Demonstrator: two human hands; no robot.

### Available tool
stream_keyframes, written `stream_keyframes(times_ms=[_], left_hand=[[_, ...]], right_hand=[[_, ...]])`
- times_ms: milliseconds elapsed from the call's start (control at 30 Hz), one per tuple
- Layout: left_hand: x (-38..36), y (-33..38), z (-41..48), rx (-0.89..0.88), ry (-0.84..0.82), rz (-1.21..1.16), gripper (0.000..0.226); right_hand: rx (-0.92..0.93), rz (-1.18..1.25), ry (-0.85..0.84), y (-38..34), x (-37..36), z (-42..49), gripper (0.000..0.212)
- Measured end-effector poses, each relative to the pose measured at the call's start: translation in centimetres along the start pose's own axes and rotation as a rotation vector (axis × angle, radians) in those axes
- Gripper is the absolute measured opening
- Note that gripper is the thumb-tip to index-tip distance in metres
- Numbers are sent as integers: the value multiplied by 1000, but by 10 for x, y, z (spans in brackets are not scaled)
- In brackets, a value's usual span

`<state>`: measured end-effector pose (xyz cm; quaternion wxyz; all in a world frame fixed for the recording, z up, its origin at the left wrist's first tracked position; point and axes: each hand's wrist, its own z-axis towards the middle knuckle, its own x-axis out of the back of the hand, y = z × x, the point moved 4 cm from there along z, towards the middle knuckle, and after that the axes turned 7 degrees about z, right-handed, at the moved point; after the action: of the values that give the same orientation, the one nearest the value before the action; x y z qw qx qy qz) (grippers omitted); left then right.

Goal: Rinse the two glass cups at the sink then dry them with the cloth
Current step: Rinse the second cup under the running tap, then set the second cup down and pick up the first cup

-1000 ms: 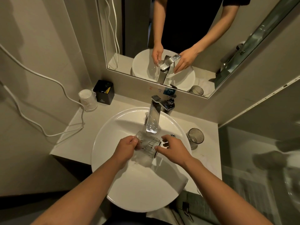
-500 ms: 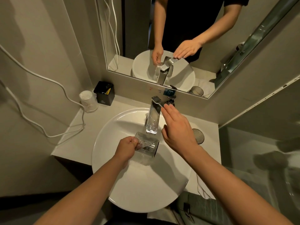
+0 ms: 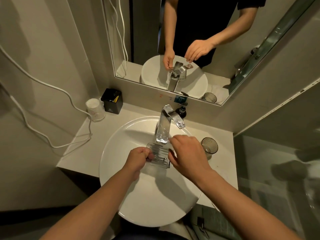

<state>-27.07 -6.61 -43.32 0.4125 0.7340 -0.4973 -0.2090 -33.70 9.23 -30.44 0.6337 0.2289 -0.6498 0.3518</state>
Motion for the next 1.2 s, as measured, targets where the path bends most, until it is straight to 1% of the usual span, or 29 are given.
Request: stream_keyframes(times_ms=[100, 200, 267, 400, 467, 533, 600, 667, 700, 767, 833, 933, 1000, 1067, 1100, 1133, 1167, 1200], left_hand=[[-5, -3, -4, 17, -27, 30, 33], [-11, -7, -10, 49, -64, 62, 36], [-15, -10, -14, 79, -87, 64, 37], [-23, -9, -20, 106, -99, 100, 33], [-27, -3, -25, 64, -129, 147, 31], [-35, 10, -36, -19, -193, 231, 29], [-46, 28, -49, -137, -271, 393, 24], [-64, 48, -62, -310, -374, 626, 22], [-75, 56, -67, -407, -427, 754, 22], [-96, 71, -74, -627, -485, 1023, 18], [-118, 89, -81, -907, -487, 1212, 17], [-152, 116, -88, -1327, -489, 1292, 12], [-175, 131, -85, -1520, -472, 1283, 8], [-195, 145, -79, -1578, -438, 1232, 10], [-204, 152, -77, -1547, -426, 1208, 15], [-213, 157, -73, -1472, -434, 1180, 23], [-223, 163, -70, -1353, -462, 1164, 38], [-233, 166, -66, -1212, -507, 1154, 58]], right_hand=[[-40, -1, -156, 0, -25, -14, 35], [-115, -4, -296, 4, -44, -23, 40], [-155, 10, -356, 4, -49, -26, 43], [-218, 68, -406, 8, -53, -31, 44], [-269, 129, -407, 16, -54, -36, 46], [-346, 216, -395, 27, -54, -47, 50], [-428, 330, -355, 41, -50, -62, 51], [-506, 477, -303, 56, -43, -78, 53], [-540, 555, -265, 63, -39, -86, 57], [-601, 690, -167, 78, -25, -100, 71], [-653, 797, -49, 92, -12, -111, 75], [-723, 877, 96, 117, 2, -127, 71], [-769, 891, 214, 132, 9, -137, 70], [-814, 897, 328, 145, 16, -146, 67], [-834, 908, 382, 151, 18, -149, 68], [-852, 921, 432, 159, 19, -153, 69], [-866, 936, 475, 166, 19, -156, 72], [-876, 944, 511, 174, 20, -160, 74]])
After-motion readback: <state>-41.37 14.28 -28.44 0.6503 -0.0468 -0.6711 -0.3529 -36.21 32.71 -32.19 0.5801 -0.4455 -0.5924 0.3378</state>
